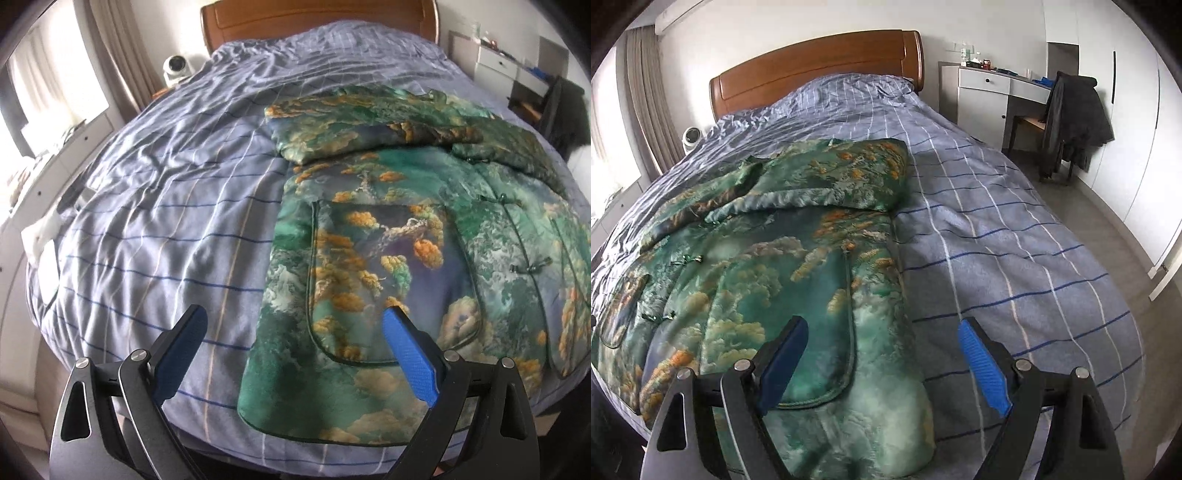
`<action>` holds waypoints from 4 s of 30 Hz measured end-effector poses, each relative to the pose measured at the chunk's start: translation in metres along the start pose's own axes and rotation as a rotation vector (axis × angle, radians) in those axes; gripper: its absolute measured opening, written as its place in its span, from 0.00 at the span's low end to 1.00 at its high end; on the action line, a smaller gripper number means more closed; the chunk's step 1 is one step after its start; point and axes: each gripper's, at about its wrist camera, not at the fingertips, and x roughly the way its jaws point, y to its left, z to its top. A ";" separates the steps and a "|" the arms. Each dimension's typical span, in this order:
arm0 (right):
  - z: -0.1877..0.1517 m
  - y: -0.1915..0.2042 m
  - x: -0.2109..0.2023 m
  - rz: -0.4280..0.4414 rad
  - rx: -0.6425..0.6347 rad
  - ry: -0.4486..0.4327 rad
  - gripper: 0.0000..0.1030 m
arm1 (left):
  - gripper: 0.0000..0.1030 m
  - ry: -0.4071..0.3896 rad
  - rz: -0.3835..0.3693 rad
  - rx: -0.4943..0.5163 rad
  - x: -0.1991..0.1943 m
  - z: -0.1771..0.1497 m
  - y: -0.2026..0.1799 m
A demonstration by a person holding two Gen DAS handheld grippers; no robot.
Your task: Fold large clothes
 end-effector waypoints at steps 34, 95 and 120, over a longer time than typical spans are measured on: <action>-0.005 0.024 -0.010 0.038 -0.027 0.002 0.83 | 0.94 0.045 -0.032 -0.057 0.004 -0.013 0.002; -0.018 -0.014 -0.018 0.324 -0.138 0.424 0.13 | 0.11 0.271 -0.422 -0.037 0.001 -0.036 0.037; 0.075 -0.040 -0.065 0.657 0.163 0.317 0.11 | 0.11 0.064 -0.677 -0.253 -0.055 0.088 0.123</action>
